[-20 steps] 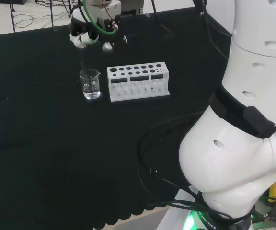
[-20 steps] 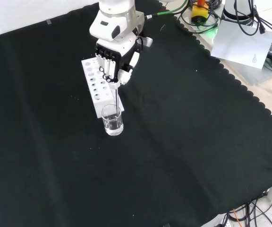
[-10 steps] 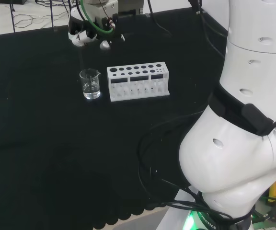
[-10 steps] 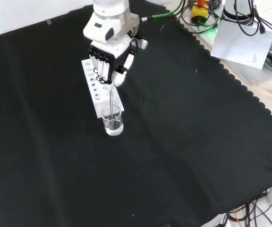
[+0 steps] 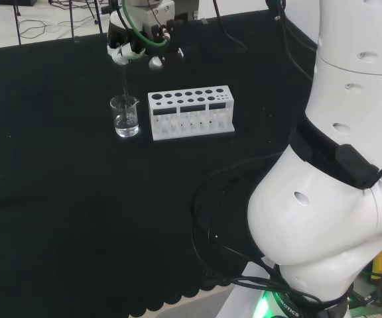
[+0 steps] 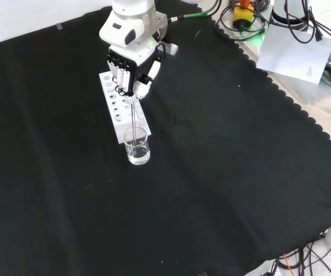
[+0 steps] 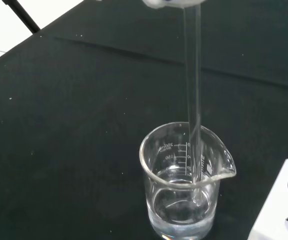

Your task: Stir in the beaker to the left of the white test tube rack with the glass rod.

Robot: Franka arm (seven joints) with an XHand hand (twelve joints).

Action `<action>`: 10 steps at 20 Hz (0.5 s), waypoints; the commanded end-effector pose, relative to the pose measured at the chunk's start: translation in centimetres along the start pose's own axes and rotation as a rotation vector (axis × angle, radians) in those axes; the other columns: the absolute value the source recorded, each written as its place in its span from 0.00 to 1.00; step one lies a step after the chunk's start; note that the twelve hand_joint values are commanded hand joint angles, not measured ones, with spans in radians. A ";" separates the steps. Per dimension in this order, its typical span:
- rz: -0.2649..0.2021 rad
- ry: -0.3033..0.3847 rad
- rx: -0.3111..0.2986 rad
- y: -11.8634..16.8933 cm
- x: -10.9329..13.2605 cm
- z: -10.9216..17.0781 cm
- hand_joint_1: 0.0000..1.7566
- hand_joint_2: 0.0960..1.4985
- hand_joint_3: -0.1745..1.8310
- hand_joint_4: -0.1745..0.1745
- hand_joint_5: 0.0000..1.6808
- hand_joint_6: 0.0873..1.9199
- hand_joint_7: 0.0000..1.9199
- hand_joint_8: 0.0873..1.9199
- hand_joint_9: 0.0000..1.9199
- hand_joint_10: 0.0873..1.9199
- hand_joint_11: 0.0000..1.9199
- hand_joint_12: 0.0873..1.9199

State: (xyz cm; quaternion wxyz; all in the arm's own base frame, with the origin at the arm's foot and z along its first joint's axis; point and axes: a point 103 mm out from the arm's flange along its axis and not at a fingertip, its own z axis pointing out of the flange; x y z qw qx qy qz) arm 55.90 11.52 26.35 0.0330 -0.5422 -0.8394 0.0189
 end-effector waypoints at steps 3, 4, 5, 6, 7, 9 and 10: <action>-0.021 -0.013 0.003 -0.5 2.0 -0.2 0.75 0.70 0.00 0.00 0.75 0.15 0.67 0.38 0.81 0.39 0.82 0.36; -0.027 -0.012 0.003 -0.3 2.3 -0.1 0.75 0.70 0.00 0.00 0.75 0.15 0.67 0.38 0.81 0.39 0.82 0.36; -0.031 -0.010 0.002 -0.2 2.5 0.0 0.75 0.70 0.00 0.00 0.75 0.15 0.67 0.38 0.81 0.39 0.82 0.36; -0.037 -0.010 0.002 0.0 2.7 0.1 0.75 0.70 0.00 0.00 0.75 0.15 0.67 0.38 0.81 0.39 0.82 0.36; -0.047 -0.009 0.001 0.4 2.9 0.3 0.75 0.70 0.00 0.00 0.75 0.15 0.67 0.38 0.81 0.39 0.82 0.36; -0.054 0.000 -0.008 1.0 2.8 0.2 0.75 0.70 0.00 0.00 0.75 0.15 0.67 0.38 0.81 0.39 0.82 0.36; -0.055 0.004 -0.015 1.2 2.7 0.1 0.75 0.70 0.00 0.00 0.75 0.15 0.67 0.38 0.81 0.39 0.82 0.36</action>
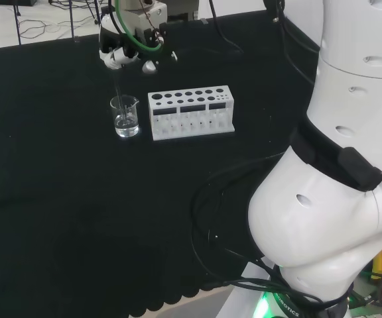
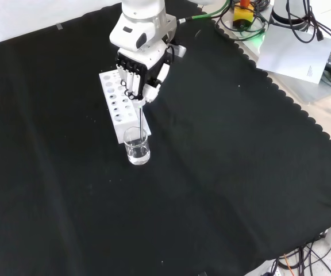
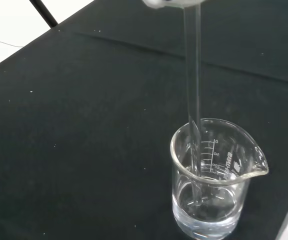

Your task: Stir in the beaker to the left of the white test tube rack with the glass rod.

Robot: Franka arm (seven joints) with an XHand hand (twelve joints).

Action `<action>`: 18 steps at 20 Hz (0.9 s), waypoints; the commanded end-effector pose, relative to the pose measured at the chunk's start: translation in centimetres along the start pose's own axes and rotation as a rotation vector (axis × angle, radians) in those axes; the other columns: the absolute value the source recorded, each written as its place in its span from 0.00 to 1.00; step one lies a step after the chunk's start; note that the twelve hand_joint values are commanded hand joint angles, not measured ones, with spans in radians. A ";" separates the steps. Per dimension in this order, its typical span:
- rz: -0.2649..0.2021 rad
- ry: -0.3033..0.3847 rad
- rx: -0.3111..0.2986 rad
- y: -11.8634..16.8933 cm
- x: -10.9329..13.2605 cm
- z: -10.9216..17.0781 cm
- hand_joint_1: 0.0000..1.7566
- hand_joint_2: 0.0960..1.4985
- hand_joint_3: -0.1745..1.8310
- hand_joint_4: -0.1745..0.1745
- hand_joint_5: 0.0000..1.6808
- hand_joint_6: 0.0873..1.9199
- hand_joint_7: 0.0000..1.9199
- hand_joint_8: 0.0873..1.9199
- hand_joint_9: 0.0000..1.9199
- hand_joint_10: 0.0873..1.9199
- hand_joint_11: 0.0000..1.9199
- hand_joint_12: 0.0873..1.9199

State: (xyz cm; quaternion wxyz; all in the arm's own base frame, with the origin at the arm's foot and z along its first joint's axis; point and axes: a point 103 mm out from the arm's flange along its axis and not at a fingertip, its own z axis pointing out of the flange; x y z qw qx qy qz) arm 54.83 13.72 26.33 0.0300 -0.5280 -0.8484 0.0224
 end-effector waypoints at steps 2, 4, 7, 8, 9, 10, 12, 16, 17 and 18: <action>-0.028 0.005 -0.039 1.9 -0.4 -0.4 0.75 0.70 0.00 0.00 0.75 0.15 0.67 0.38 0.81 0.39 0.82 0.36; -0.026 0.004 -0.049 2.2 -0.9 -0.7 0.75 0.70 0.00 0.00 0.74 0.15 0.67 0.38 0.81 0.39 0.82 0.36; -0.008 0.003 -0.054 2.3 -2.2 -1.2 0.75 0.70 0.00 0.00 0.74 0.15 0.67 0.38 0.81 0.39 0.82 0.36; 0.002 0.001 -0.056 2.1 -2.7 -1.2 0.75 0.70 0.00 0.00 0.74 0.15 0.67 0.38 0.81 0.39 0.82 0.36; 0.015 0.002 -0.053 1.9 -3.2 -1.1 0.75 0.70 0.00 0.00 0.74 0.15 0.67 0.38 0.81 0.39 0.82 0.36; 0.024 0.003 -0.051 1.6 -3.6 -1.1 0.75 0.70 0.00 0.00 0.74 0.15 0.67 0.38 0.81 0.39 0.82 0.36; 0.041 0.003 -0.047 0.9 -4.4 -1.0 0.75 0.70 0.00 0.00 0.74 0.15 0.67 0.38 0.81 0.39 0.82 0.36; 0.066 0.010 -0.043 -0.4 -5.1 -1.0 0.75 0.70 0.00 0.00 0.74 0.15 0.67 0.38 0.81 0.39 0.82 0.36; 0.071 0.010 -0.041 -0.7 -5.0 -1.0 0.75 0.70 0.00 0.00 0.74 0.15 0.67 0.38 0.81 0.39 0.82 0.36; 0.070 0.010 -0.037 -0.9 -4.8 -1.0 0.75 0.70 0.00 0.00 0.74 0.15 0.67 0.38 0.81 0.39 0.82 0.36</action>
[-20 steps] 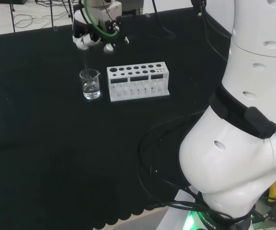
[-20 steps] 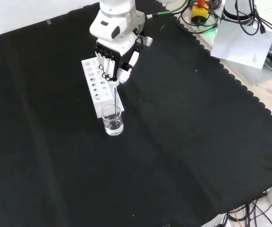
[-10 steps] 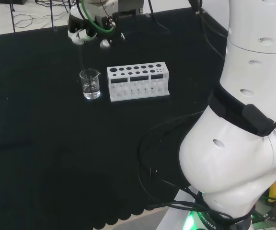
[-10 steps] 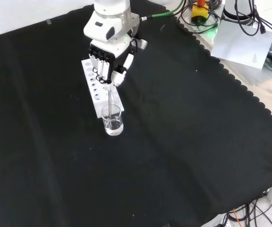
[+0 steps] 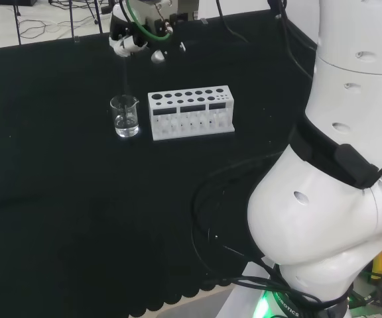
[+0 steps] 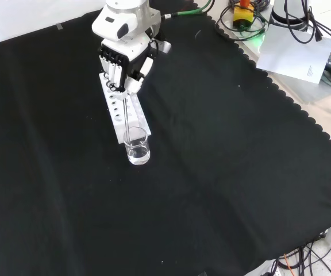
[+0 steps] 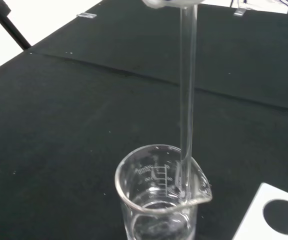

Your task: Stir in the beaker to the left of the white test tube rack with the glass rod.

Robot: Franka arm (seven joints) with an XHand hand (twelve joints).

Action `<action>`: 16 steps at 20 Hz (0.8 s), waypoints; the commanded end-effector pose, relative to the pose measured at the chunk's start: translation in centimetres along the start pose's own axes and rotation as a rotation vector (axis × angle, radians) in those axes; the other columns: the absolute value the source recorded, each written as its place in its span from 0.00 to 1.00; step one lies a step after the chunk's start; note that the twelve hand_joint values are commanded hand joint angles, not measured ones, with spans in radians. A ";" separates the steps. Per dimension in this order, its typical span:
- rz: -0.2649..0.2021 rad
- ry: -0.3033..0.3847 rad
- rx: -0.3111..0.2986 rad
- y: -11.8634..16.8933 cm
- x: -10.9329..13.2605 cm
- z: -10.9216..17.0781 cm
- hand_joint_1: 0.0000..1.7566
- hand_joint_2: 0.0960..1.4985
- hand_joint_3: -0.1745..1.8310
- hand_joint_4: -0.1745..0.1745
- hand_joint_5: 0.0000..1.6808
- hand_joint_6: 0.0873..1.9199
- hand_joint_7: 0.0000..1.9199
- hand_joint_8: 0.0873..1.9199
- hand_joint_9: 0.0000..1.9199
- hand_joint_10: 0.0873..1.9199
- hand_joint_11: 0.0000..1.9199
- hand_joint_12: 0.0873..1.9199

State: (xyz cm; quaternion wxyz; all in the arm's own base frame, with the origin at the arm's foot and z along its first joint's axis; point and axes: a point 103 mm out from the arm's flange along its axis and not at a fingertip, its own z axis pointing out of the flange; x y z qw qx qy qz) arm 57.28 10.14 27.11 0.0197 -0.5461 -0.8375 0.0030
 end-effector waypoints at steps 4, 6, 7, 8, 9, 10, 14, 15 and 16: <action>0.010 0.013 0.006 -1.8 1.3 -0.1 0.75 0.70 0.00 0.00 0.74 0.16 0.67 0.38 0.81 0.39 0.82 0.36; 0.002 0.015 0.007 -1.8 2.0 0.0 0.75 0.70 0.00 0.00 0.74 0.16 0.67 0.38 0.81 0.39 0.82 0.36; -0.003 0.017 0.009 -1.8 2.4 0.2 0.75 0.70 0.00 0.00 0.74 0.16 0.67 0.38 0.81 0.39 0.82 0.36; -0.006 0.022 0.008 -1.7 2.7 0.3 0.75 0.70 0.00 0.00 0.74 0.16 0.67 0.38 0.81 0.39 0.82 0.36; -0.006 0.030 0.005 -1.6 2.8 0.4 0.75 0.70 0.00 0.00 0.74 0.16 0.67 0.38 0.81 0.39 0.82 0.36; -0.005 0.031 0.005 -1.4 2.9 0.5 0.75 0.70 0.00 0.00 0.74 0.16 0.67 0.38 0.81 0.39 0.82 0.36; -0.009 0.029 0.003 -0.3 2.9 0.5 0.75 0.70 0.00 0.00 0.74 0.16 0.67 0.38 0.81 0.39 0.82 0.36; -0.013 0.026 -0.003 0.4 2.7 0.4 0.75 0.70 0.00 0.00 0.74 0.16 0.67 0.38 0.81 0.39 0.82 0.36; -0.014 0.025 -0.005 0.8 2.6 0.3 0.75 0.70 0.00 0.00 0.74 0.16 0.67 0.38 0.81 0.39 0.82 0.36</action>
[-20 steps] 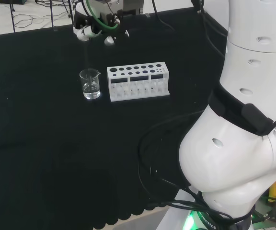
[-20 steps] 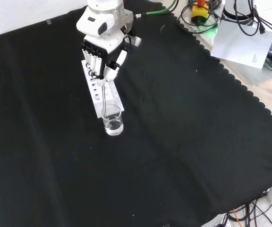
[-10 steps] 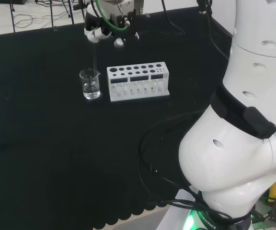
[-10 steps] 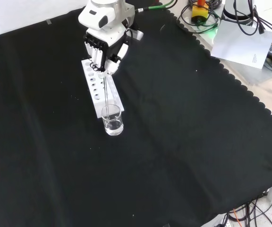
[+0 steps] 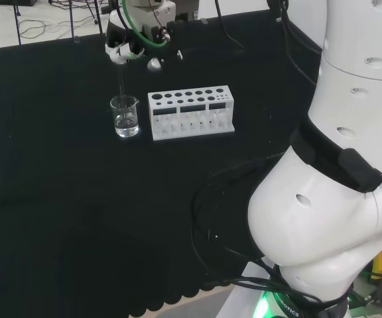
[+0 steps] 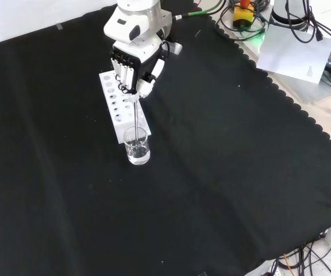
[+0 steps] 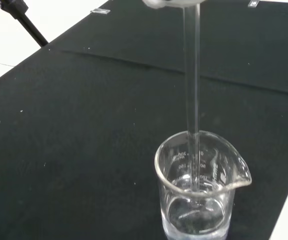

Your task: Stir in the beaker to the left of the white test tube rack with the glass rod.

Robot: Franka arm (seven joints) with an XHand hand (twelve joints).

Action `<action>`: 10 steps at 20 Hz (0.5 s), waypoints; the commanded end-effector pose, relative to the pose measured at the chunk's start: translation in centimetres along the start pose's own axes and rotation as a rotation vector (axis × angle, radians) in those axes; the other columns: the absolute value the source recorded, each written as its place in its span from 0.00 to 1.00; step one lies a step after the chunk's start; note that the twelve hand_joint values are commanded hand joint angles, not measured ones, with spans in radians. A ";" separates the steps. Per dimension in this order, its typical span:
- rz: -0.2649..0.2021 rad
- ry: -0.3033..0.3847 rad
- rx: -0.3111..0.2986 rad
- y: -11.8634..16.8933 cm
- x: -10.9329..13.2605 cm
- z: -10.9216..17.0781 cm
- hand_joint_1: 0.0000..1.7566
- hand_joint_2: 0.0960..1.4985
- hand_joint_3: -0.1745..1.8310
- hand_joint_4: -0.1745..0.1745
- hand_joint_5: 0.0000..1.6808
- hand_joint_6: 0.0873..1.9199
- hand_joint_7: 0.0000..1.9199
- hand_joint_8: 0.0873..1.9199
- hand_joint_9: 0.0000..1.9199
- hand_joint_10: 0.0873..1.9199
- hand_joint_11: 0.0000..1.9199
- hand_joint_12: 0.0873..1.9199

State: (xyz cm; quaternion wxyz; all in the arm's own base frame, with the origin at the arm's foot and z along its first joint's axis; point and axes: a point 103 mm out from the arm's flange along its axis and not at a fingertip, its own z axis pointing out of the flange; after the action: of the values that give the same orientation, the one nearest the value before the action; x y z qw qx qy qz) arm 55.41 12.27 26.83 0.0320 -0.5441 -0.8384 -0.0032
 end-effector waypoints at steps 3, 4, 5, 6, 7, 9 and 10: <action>-0.006 -0.004 -0.009 2.0 -0.6 -0.2 0.75 0.70 0.00 0.00 0.74 0.16 0.67 0.38 0.81 0.39 0.82 0.36; -0.003 -0.013 -0.001 2.2 -0.5 -0.2 0.75 0.70 0.00 0.00 0.74 0.16 0.67 0.38 0.81 0.39 0.82 0.36; 0.002 -0.004 -0.003 2.2 -0.8 -0.2 0.75 0.70 0.00 0.00 0.74 0.16 0.67 0.38 0.81 0.39 0.82 0.36; 0.005 0.004 -0.004 2.2 -1.1 -0.2 0.75 0.70 0.00 0.00 0.74 0.16 0.67 0.38 0.81 0.39 0.82 0.36; 0.010 0.010 -0.005 1.8 -1.9 -0.3 0.75 0.70 0.00 0.00 0.74 0.16 0.67 0.38 0.81 0.39 0.82 0.36; 0.021 0.006 -0.007 1.0 -2.6 -0.3 0.75 0.70 0.00 0.00 0.74 0.16 0.67 0.38 0.81 0.39 0.82 0.36; 0.030 0.000 -0.007 0.5 -2.9 -0.3 0.75 0.70 0.00 0.00 0.74 0.16 0.67 0.38 0.81 0.39 0.82 0.36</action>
State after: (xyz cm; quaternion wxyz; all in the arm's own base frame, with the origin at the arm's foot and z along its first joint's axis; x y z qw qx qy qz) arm 57.83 11.71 27.03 0.0298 -0.5470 -0.8366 -0.0070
